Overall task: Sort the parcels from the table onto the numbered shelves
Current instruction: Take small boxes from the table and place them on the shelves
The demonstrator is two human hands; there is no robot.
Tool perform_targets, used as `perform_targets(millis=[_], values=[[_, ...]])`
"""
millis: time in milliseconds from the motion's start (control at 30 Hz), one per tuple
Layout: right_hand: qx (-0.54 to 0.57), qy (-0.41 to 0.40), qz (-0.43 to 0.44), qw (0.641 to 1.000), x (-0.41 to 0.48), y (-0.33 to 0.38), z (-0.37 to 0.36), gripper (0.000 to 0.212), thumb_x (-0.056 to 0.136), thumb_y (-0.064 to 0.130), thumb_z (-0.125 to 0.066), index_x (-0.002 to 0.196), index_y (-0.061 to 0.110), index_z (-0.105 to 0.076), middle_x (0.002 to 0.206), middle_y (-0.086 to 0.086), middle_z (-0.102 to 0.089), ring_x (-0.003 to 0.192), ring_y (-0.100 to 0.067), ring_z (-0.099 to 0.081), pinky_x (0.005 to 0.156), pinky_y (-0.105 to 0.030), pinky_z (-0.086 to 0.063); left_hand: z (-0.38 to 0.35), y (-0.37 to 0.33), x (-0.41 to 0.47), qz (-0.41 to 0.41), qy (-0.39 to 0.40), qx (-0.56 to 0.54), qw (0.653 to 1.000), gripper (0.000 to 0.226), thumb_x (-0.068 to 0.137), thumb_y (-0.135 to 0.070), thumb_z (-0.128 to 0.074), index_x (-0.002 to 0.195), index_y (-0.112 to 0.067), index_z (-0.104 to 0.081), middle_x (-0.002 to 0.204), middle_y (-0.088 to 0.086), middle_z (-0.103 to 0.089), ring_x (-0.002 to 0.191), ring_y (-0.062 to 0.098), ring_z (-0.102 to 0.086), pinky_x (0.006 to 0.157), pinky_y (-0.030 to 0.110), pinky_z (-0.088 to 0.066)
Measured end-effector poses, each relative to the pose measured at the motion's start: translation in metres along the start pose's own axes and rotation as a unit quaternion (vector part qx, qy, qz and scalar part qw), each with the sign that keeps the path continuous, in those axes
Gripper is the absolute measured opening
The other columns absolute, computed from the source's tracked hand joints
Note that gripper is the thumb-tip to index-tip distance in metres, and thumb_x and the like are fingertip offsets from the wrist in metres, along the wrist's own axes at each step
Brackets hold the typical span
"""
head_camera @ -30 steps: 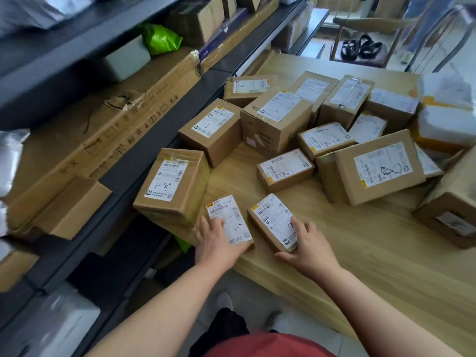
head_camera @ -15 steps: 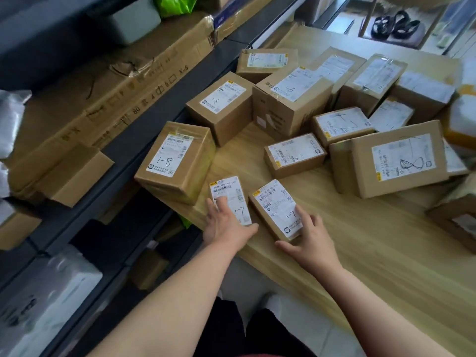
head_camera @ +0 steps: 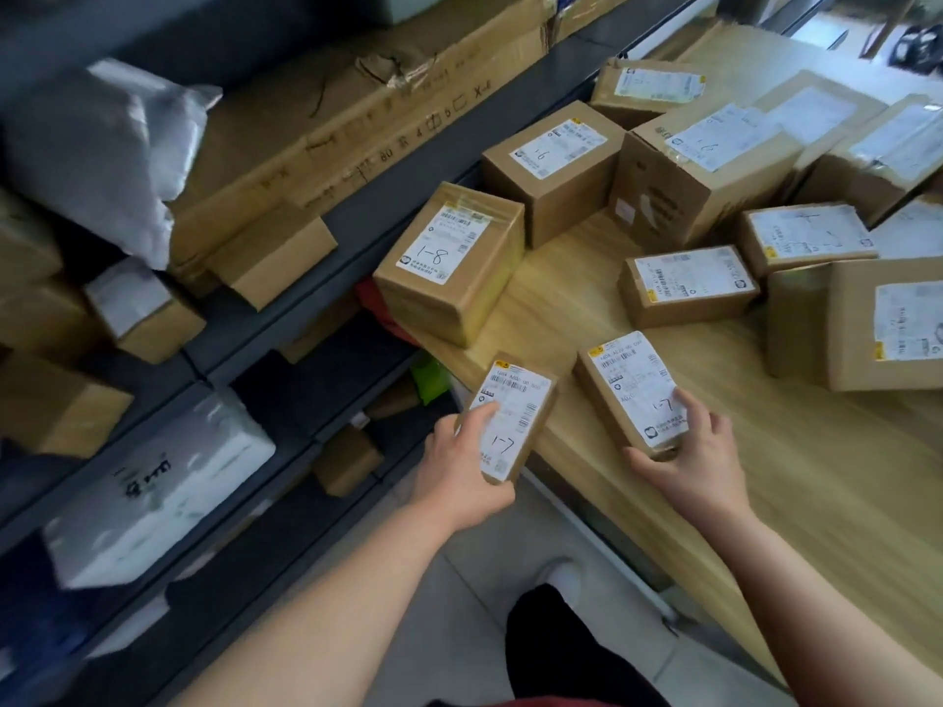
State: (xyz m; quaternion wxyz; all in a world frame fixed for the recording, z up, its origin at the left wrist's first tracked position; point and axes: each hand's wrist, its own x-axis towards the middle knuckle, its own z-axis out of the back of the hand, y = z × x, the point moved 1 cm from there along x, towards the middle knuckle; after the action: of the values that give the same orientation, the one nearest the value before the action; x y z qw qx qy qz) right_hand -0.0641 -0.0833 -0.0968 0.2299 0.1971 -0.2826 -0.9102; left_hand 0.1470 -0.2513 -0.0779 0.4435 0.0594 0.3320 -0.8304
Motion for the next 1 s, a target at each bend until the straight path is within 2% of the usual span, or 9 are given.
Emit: perform_targets(millis=[100,267,567,800,1000], values=[[0.014,0.008,0.024,1.000,-0.020,0.011,-0.012,0.089,0.063,0.038,-0.083,0.139,0.030,-0.038,0.121,0.000,-0.040,0.117,-0.021,-0.046,0.089,-0.033,-0.039,0.003,0.036,-0.038,0.007,-0.030,-0.019,0.999,0.091,0.065,-0.034,-0.067,0.142,-0.047,-0.019,0.137,-0.005,-0.029,0.123,0.019,-0.035,0.097,0.033,-0.041],[-0.006,0.088,0.106,0.990,-0.089,0.041,-0.053,0.090,0.064,0.042,-0.081,0.142,0.031,-0.038,0.132,0.001,-0.038,0.123,-0.018,-0.043,0.094,-0.032,-0.039,0.007,0.099,-0.108,0.082,-0.117,-0.068,0.987,0.087,0.069,-0.036,-0.069,0.145,-0.030,-0.027,0.138,-0.001,-0.032,0.124,0.020,-0.033,0.102,0.028,-0.034],[0.000,0.158,0.262,0.952,-0.238,0.113,-0.116,0.098,0.062,0.053,-0.078,0.145,0.033,-0.031,0.133,0.005,-0.038,0.120,-0.015,-0.043,0.092,-0.034,-0.045,0.018,0.196,-0.289,0.200,-0.251,-0.081,0.944,0.086,0.070,-0.037,-0.070,0.145,-0.025,-0.029,0.138,0.005,-0.035,0.124,0.024,-0.034,0.099,0.031,-0.034],[-0.027,0.250,0.384,0.889,-0.334,0.161,-0.170,0.097,0.058,0.059,-0.072,0.143,0.035,-0.032,0.132,0.008,-0.038,0.120,-0.014,-0.042,0.093,-0.036,-0.046,0.016,0.256,-0.422,0.320,-0.362,-0.116,0.868,0.085,0.070,-0.035,-0.072,0.145,-0.025,-0.031,0.139,0.005,-0.035,0.124,0.023,-0.036,0.099,0.029,-0.035],[-0.059,0.320,0.501,0.802,-0.408,0.215,-0.213,0.098,0.058,0.058,-0.072,0.144,0.032,-0.033,0.133,0.004,-0.039,0.121,-0.017,-0.043,0.095,-0.042,-0.048,0.006,0.287,-0.515,0.396,-0.445,-0.149,0.789,0.087,0.070,-0.033,-0.072,0.145,-0.022,-0.030,0.136,0.005,-0.036,0.124,0.021,-0.039,0.098,0.026,-0.038]])
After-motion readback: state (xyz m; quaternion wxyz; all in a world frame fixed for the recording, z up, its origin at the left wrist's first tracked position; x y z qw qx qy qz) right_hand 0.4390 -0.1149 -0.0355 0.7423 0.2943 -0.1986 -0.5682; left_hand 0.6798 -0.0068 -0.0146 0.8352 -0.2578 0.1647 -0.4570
